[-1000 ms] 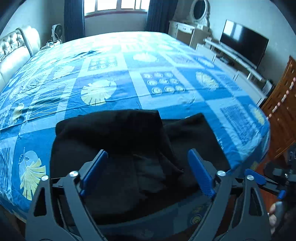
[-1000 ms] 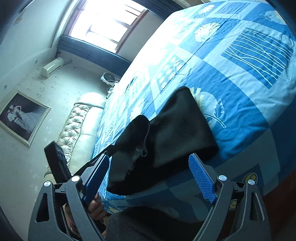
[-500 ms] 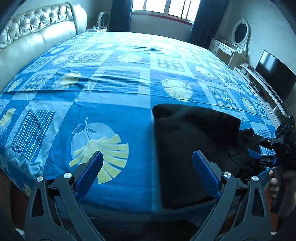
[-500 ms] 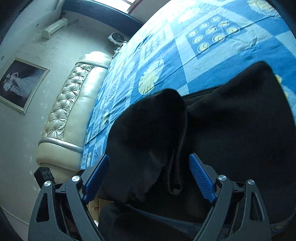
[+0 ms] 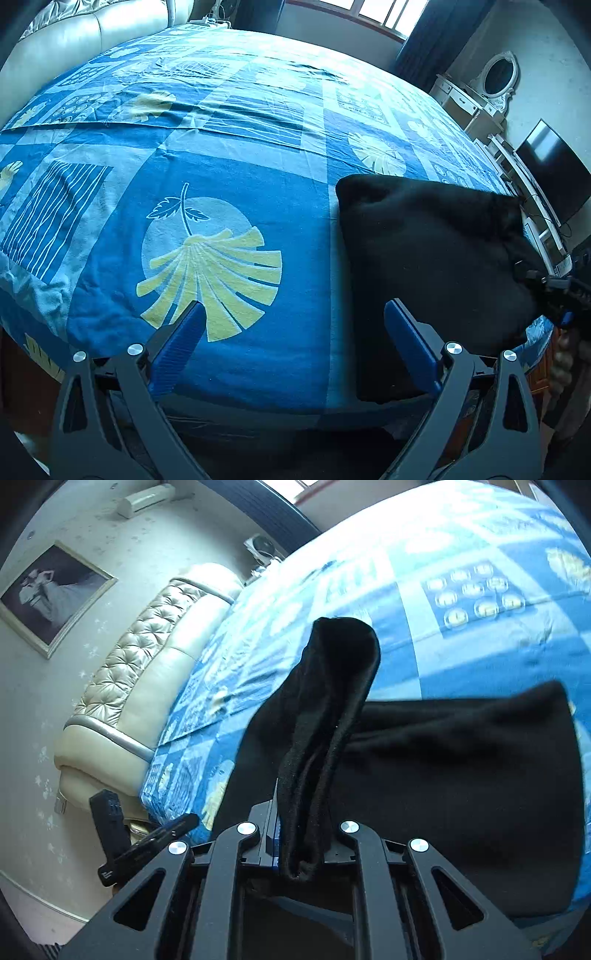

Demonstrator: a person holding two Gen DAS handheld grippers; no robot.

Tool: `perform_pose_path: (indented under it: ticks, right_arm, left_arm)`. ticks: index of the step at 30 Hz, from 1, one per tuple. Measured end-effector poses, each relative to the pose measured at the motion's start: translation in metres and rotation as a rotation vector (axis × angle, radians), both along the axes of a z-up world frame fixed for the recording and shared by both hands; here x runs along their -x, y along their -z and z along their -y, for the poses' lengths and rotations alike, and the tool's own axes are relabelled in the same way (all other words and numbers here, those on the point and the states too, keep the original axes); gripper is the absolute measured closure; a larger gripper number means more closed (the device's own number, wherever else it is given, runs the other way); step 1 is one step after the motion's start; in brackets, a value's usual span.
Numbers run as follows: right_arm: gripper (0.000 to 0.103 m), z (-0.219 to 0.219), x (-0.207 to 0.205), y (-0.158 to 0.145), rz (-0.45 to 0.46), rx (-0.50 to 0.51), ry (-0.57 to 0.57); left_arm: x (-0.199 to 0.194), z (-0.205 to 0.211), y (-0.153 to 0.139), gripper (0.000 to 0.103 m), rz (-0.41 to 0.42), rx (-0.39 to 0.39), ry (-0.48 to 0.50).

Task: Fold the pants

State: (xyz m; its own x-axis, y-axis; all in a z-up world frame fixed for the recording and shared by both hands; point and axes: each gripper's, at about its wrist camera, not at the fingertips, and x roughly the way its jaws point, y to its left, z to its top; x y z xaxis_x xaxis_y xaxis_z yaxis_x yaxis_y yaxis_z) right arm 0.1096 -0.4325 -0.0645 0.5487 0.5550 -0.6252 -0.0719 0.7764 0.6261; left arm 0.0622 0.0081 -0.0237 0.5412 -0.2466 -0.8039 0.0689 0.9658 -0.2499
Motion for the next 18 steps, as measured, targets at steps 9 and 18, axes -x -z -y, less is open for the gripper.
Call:
perform_pose_path:
  ticks: [9, 18]
  right_arm:
    - [0.091, 0.090, 0.038, 0.007, -0.036, 0.120, 0.162]
    - [0.091, 0.123, 0.044, 0.088, -0.129, -0.053, 0.248]
  left_arm:
    - [-0.004, 0.036, 0.003, 0.006, -0.014, 0.036, 0.063]
    - [-0.005, 0.068, 0.023, 0.006, -0.049, -0.005, 0.106]
